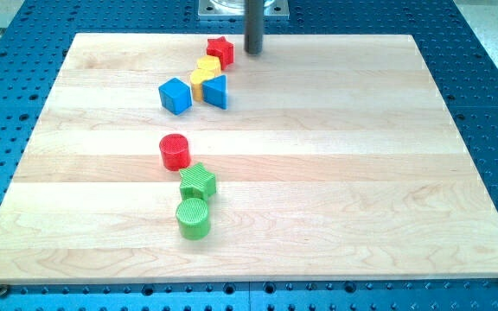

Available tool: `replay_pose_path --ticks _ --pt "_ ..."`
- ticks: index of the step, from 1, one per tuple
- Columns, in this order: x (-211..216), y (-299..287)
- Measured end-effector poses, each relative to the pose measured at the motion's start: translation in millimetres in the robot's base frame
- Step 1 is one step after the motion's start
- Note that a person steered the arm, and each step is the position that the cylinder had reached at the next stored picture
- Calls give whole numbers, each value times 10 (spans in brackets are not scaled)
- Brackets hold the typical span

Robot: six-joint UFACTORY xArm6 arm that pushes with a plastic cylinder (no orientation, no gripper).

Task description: Place the red star at the left of the red circle

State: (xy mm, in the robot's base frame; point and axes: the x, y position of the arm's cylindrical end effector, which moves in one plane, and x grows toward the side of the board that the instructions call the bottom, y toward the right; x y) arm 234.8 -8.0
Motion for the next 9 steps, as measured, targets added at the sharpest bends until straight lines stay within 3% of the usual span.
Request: replay_pose_path --ticks 2,3,4,6,7,8,9 --pt "162 -452" --pt "175 -1051" --pt "555 -1608" --pt "252 -1958" --pt "952 -2144" --pt "910 -2175" --pt "1226 -2389"
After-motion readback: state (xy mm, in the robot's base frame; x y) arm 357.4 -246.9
